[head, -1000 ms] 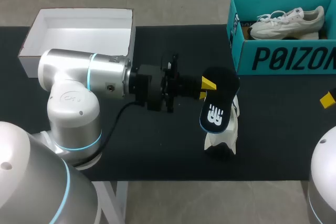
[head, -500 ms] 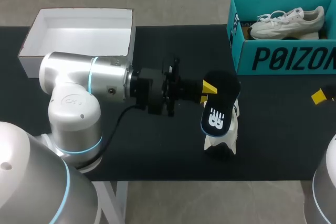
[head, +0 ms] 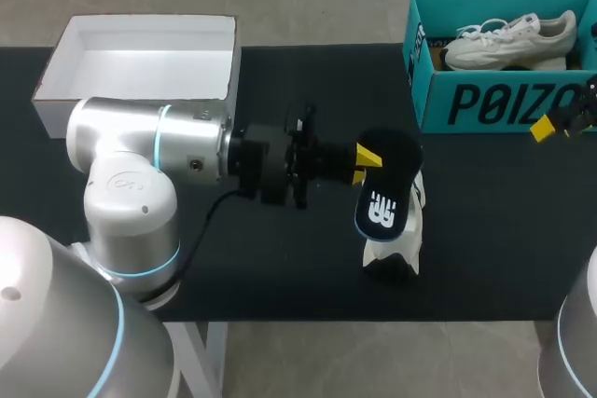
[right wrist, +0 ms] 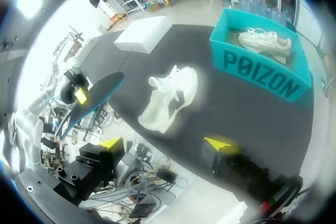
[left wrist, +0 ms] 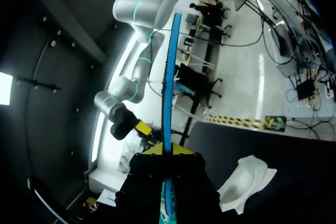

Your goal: Take the shoe out of the shoebox, open the shoe tongue, remove and reinsert the insole, then place the shoe into the shoebox

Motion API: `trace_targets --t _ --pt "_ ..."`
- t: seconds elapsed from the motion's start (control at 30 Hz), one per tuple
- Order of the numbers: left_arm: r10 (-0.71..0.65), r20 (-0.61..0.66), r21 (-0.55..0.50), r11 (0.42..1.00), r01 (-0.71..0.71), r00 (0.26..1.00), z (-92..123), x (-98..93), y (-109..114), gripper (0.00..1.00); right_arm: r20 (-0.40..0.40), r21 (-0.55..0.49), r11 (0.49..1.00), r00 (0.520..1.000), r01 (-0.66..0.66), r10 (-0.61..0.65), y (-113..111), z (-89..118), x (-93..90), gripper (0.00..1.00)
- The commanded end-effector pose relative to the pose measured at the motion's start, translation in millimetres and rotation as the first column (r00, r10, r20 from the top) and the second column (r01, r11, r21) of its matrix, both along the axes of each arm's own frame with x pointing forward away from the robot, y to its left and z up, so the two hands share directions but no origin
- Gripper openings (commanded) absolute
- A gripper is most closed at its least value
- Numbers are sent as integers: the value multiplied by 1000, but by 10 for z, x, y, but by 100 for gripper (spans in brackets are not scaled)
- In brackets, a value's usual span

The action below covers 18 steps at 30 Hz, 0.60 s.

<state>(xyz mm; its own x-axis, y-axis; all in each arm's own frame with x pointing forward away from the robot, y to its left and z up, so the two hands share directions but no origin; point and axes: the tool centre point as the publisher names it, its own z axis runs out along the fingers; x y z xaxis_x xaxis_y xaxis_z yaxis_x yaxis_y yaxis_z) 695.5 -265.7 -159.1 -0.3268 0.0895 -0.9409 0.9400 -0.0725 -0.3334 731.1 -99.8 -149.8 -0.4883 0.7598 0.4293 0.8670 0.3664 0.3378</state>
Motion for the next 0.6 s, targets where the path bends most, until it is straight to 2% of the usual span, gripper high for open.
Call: trace_targets --t 0.03,0.17,0.6 --pt "3 0 -2 1000 -3 1000 -25 -9 -8 0 -70 -37 999 997 -38 36 13 -3 109 100" --pt "-3 -2 0 1000 3 1000 -25 6 -20 0 -110 -57 998 994 18 -24 38 -12 115 100" --pt "-12 -8 12 1000 12 1000 1 13 -34 0 -110 -57 998 994 18 -24 38 -12 115 100"
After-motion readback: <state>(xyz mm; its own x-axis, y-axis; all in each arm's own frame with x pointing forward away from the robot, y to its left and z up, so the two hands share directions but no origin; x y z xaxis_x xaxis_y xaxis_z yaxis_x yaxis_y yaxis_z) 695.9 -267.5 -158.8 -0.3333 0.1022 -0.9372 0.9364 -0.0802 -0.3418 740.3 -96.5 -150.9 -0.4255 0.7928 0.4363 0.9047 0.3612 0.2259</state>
